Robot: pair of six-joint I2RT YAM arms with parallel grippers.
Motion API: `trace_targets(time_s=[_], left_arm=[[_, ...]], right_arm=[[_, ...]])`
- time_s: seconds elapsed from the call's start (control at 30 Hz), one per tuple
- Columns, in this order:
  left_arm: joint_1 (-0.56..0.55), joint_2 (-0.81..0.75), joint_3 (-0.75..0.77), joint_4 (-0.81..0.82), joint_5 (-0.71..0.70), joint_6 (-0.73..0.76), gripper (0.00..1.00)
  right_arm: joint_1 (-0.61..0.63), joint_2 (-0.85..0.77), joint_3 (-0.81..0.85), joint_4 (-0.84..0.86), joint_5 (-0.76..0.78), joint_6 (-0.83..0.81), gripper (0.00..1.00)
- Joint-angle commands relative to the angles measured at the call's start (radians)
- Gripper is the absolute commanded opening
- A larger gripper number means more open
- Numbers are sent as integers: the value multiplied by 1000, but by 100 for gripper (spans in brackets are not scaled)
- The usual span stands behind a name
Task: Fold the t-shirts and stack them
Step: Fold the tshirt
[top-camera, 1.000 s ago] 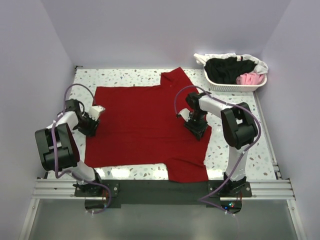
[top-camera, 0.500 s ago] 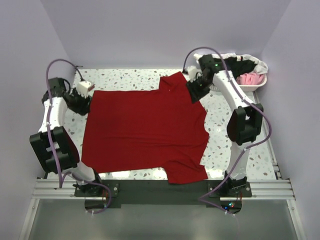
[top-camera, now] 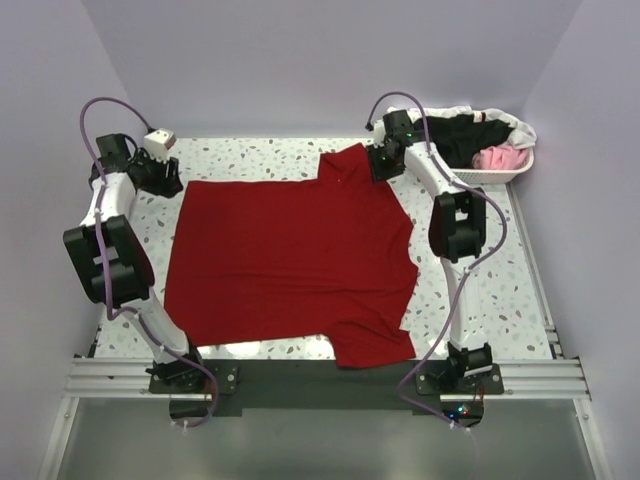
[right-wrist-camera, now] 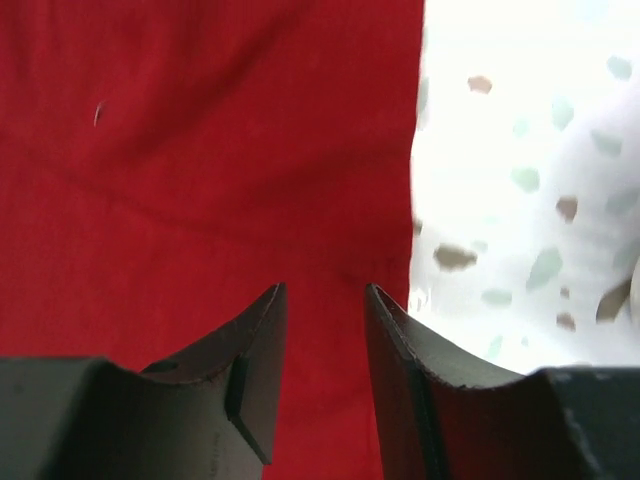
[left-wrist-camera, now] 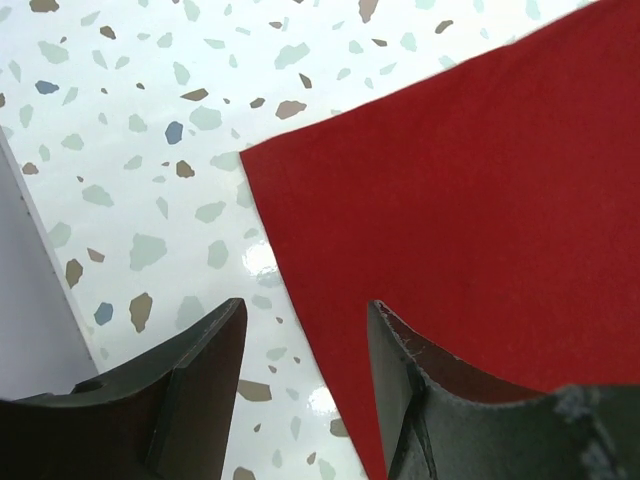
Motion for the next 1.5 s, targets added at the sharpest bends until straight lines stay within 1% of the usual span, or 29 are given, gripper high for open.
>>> trace_targets(time_s=[0.0, 0.07, 0.2, 0.27, 0.37, 0.47, 0.67, 0.73, 0.77, 0.83, 0.87, 0.93, 0.97, 1.0, 1.07, 1.23, 1.33, 1.37, 1.47], left_arm=[[8, 30, 73, 80, 25, -50, 57], [8, 53, 82, 85, 20, -50, 57], [6, 84, 84, 105, 15, -53, 57], [8, 106, 93, 109, 17, -61, 57], [8, 142, 116, 112, 17, -70, 57], [6, 177, 148, 108, 15, -81, 57], [-2, 258, 236, 70, -6, -87, 59], [-6, 283, 272, 48, -25, -76, 59], [-8, 309, 285, 45, -31, -73, 59], [-9, 334, 320, 36, -38, -70, 59], [-8, 355, 332, 34, -38, -67, 60], [-9, 381, 370, 25, -35, -61, 60], [-11, 406, 383, 20, -37, -52, 60], [-11, 419, 400, 16, -43, -49, 59], [-14, 456, 443, -4, -38, -38, 59], [-34, 502, 489, -12, -9, -26, 59], [-51, 527, 498, -19, 24, -24, 59], [-58, 530, 498, -21, 32, -24, 59], [-75, 542, 500, -18, 35, -25, 59]], right_arm=[[3, 30, 95, 139, 49, 60, 42], [1, 49, 99, 177, 67, 63, 43], [-3, 86, 96, 237, 93, 86, 52], [-5, 95, 99, 251, 90, 98, 54], [-11, 110, 101, 289, 69, 136, 55], [-9, 136, 121, 308, 56, 161, 53], [-11, 161, 127, 323, 50, 161, 47], [-12, 164, 124, 326, 35, 160, 42], [-11, 167, 122, 326, 33, 160, 35], [-12, 169, 124, 324, 33, 156, 28], [-11, 167, 124, 324, 38, 150, 21], [-11, 169, 122, 327, 41, 144, 12], [-11, 170, 122, 326, 40, 138, 5], [-11, 169, 122, 324, 40, 134, 1], [-11, 169, 119, 324, 35, 124, 0], [-12, 169, 118, 321, 41, 110, 0], [-11, 170, 116, 323, 46, 110, 0], [-11, 170, 116, 323, 46, 83, 0], [-12, 169, 116, 324, 46, 72, 0]])
